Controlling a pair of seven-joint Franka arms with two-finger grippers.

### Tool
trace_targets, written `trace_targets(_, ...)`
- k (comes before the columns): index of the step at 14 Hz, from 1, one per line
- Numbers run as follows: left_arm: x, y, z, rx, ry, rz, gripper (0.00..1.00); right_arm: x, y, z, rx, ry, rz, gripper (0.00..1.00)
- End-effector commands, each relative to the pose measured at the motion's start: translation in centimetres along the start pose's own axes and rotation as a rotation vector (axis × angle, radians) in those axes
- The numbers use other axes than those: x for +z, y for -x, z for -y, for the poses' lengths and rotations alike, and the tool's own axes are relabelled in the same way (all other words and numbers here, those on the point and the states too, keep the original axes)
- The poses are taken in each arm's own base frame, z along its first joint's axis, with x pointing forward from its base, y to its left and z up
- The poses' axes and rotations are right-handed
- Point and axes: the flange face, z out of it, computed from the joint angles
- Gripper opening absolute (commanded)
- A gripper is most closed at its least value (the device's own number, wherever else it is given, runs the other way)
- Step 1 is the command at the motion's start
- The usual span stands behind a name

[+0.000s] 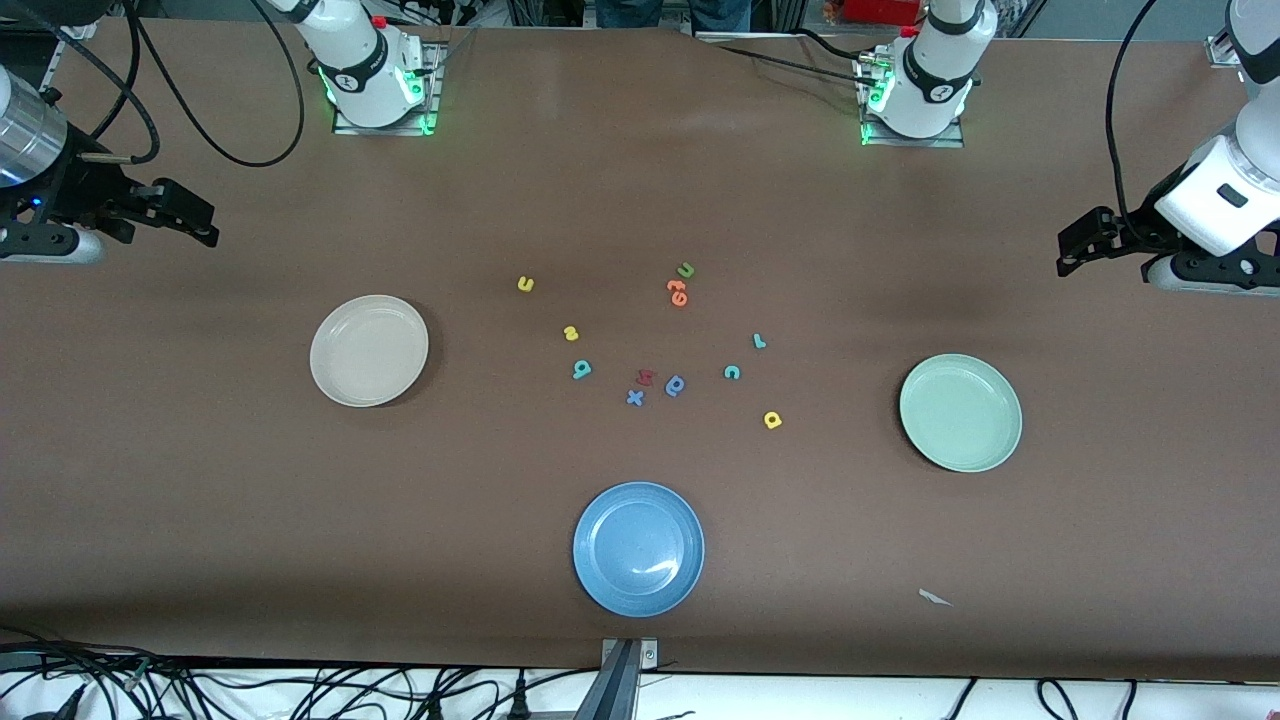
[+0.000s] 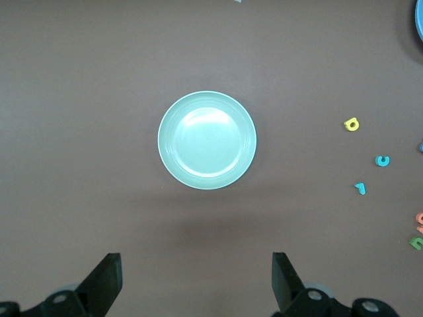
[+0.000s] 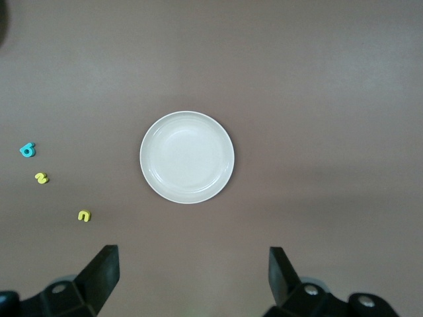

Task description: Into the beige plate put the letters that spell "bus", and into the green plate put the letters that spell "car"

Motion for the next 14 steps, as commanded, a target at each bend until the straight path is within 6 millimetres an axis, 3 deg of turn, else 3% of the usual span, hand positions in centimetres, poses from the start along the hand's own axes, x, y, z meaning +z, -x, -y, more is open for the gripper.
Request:
trace_targets(1, -0.63, 0.18, 0.23, 0.011, 0.021, -0.007, 1.00, -0.51, 0.43, 0.00, -0.006, -0.019, -0.001, 1.00)
trace_targets(14, -0.52, 0.18, 0.35, 0.011, 0.017, -0.002, 1.00, -0.56, 0.51, 0.01, 0.008, -0.020, 0.000, 1.00)
